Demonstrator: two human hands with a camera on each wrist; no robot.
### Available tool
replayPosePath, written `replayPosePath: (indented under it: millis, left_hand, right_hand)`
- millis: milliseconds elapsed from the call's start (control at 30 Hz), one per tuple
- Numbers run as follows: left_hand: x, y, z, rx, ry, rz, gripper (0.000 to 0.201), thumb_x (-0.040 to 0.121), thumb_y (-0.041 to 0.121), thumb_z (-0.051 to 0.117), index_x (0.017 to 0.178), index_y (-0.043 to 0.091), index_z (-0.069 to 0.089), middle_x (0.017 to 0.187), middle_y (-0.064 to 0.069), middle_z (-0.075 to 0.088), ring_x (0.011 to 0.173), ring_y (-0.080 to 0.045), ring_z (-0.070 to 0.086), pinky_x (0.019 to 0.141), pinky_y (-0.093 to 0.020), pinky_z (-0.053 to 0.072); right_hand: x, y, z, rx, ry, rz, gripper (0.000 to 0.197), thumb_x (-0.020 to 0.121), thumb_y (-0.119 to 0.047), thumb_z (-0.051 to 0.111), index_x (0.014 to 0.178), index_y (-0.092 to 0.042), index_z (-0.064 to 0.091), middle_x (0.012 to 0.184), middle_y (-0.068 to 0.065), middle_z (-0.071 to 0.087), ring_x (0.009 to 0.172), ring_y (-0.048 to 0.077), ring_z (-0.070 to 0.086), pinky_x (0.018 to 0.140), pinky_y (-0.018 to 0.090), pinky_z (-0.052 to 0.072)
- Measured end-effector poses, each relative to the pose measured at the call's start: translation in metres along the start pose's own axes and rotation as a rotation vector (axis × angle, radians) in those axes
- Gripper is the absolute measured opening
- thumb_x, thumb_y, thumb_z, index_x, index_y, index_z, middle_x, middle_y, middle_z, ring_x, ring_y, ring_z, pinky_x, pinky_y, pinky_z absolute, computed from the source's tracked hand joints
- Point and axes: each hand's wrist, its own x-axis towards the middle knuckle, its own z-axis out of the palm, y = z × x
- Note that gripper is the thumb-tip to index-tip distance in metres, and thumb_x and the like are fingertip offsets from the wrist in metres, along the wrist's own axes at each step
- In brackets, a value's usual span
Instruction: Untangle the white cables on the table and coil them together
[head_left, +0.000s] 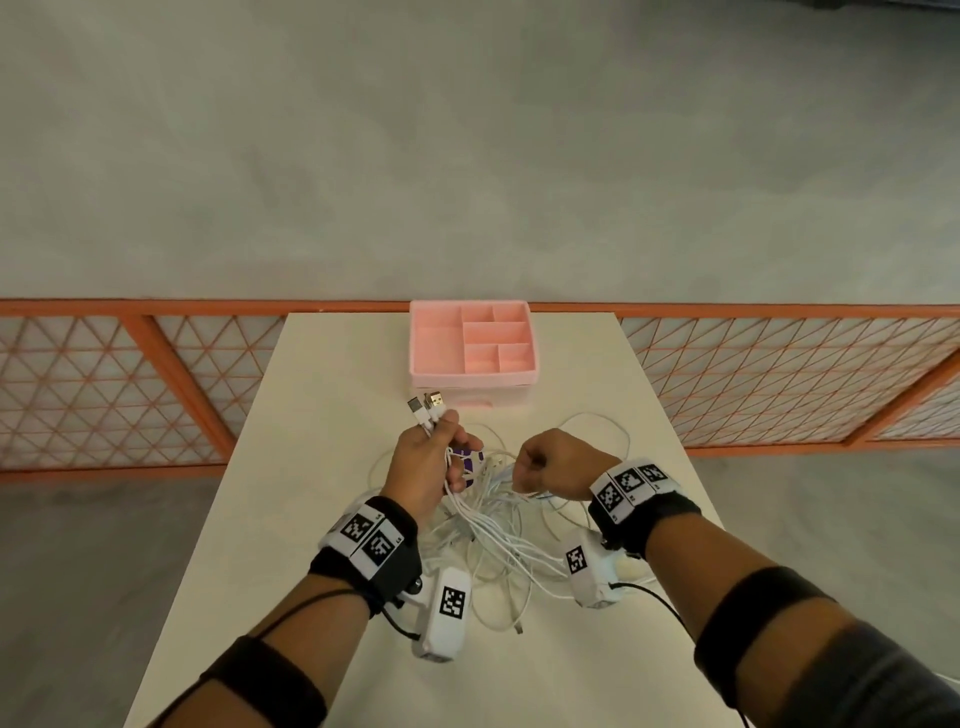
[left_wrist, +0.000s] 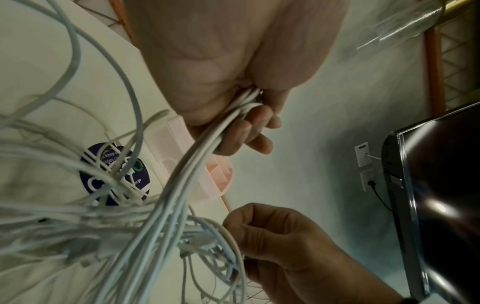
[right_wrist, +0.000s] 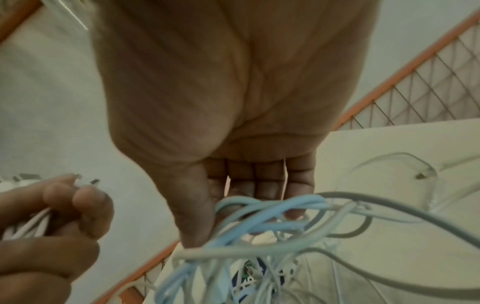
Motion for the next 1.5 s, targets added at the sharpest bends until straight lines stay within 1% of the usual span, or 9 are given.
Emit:
replayPosePath:
  millis: [133, 233, 467, 600, 700, 933, 1067, 1300, 1500]
  left_hand:
    - [-0.002, 0.0, 0.007, 0.104, -0.076, 0.09, 0.043, 0.103, 0.03, 0.05, 0.07, 0.019, 0.074, 0.096, -0.018, 0.073, 0.048, -0.018, 0.034, 0.052, -0.029, 0.039]
    - [0.001, -0.002, 0.011, 0.154, -0.061, 0.125, 0.034, 0.101, 0.037, 0.053, 0.082, 0.024, 0.079, 0.084, -0.018, 0.053, 0.049, -0.015, 0.033, 0.049, -0.028, 0.04]
    - [0.003, -0.001, 0.013, 0.257, -0.023, 0.074, 0.033, 0.096, 0.039, 0.061, 0.087, 0.01, 0.07, 0.057, 0.0, 0.056, 0.04, -0.01, 0.038, 0.045, -0.024, 0.035]
    - [0.0, -0.015, 0.007, 0.366, -0.128, -0.018, 0.027, 0.101, 0.032, 0.054, 0.098, 0.015, 0.075, 0.094, 0.0, 0.076, 0.042, -0.01, 0.035, 0.045, -0.024, 0.03]
    - [-0.003, -0.025, 0.002, 0.367, -0.087, -0.055, 0.033, 0.103, 0.029, 0.051, 0.083, 0.012, 0.071, 0.087, -0.006, 0.075, 0.041, -0.011, 0.032, 0.045, -0.023, 0.028]
    - [-0.002, -0.007, 0.003, 0.049, -0.033, -0.148, 0.034, 0.103, 0.033, 0.051, 0.075, 0.013, 0.051, 0.053, 0.005, 0.034, 0.044, -0.01, 0.028, 0.043, -0.023, 0.026]
    - [-0.004, -0.002, 0.007, -0.018, -0.033, -0.134, 0.03, 0.102, 0.032, 0.052, 0.078, 0.014, 0.049, 0.055, 0.004, 0.034, 0.044, -0.01, 0.029, 0.047, -0.025, 0.027]
    - [-0.004, -0.004, 0.013, -0.16, -0.021, -0.133, 0.026, 0.105, 0.033, 0.046, 0.1, 0.008, 0.05, 0.06, 0.001, 0.038, 0.048, -0.011, 0.032, 0.045, -0.026, 0.035]
    - [-0.003, -0.005, 0.012, -0.206, 0.051, -0.095, 0.029, 0.106, 0.028, 0.043, 0.107, 0.003, 0.059, 0.067, -0.003, 0.047, 0.045, -0.011, 0.036, 0.044, -0.026, 0.034]
  right_hand:
    - [0.0, -0.019, -0.009, 0.002, 0.003, -0.105, 0.011, 0.087, -0.006, 0.067, 0.089, -0.015, 0.074, 0.085, 0.0, 0.074, 0.083, 0.015, 0.07, 0.08, 0.029, 0.057]
    - [0.001, -0.034, -0.015, 0.21, 0.132, -0.223, 0.019, 0.086, 0.002, 0.065, 0.082, -0.016, 0.068, 0.082, 0.006, 0.069, 0.076, 0.02, 0.066, 0.076, 0.038, 0.054]
    - [-0.002, -0.052, -0.032, 0.507, 0.318, -0.35, 0.021, 0.085, 0.014, 0.062, 0.087, -0.005, 0.054, 0.076, 0.013, 0.052, 0.068, 0.018, 0.052, 0.062, 0.023, 0.047]
    - [-0.001, -0.061, -0.047, 0.646, 0.55, -0.353, 0.023, 0.086, 0.012, 0.061, 0.085, -0.01, 0.055, 0.074, 0.008, 0.056, 0.063, 0.011, 0.054, 0.06, 0.018, 0.045]
    - [-0.003, -0.068, -0.065, 0.775, 0.708, -0.366, 0.016, 0.091, 0.006, 0.058, 0.095, -0.009, 0.061, 0.078, 0.013, 0.057, 0.059, 0.012, 0.056, 0.057, 0.017, 0.046]
    - [0.002, -0.054, -0.044, 0.306, 0.533, -0.139, 0.014, 0.096, -0.008, 0.055, 0.095, -0.013, 0.068, 0.074, -0.001, 0.068, 0.067, 0.012, 0.063, 0.069, 0.028, 0.052]
    - [0.005, -0.053, -0.025, 0.187, 0.442, -0.122, 0.011, 0.099, -0.013, 0.048, 0.096, -0.015, 0.059, 0.083, -0.001, 0.075, 0.079, 0.02, 0.066, 0.071, 0.035, 0.052]
    - [0.006, -0.07, 0.008, 0.309, 0.465, -0.204, 0.004, 0.097, -0.014, 0.055, 0.095, -0.012, 0.058, 0.082, -0.001, 0.066, 0.062, 0.02, 0.069, 0.055, 0.027, 0.051]
    - [0.005, -0.067, 0.028, 0.24, 0.383, -0.231, 0.005, 0.088, -0.012, 0.067, 0.084, -0.012, 0.069, 0.077, -0.003, 0.068, 0.055, -0.003, 0.059, 0.058, 0.018, 0.047]
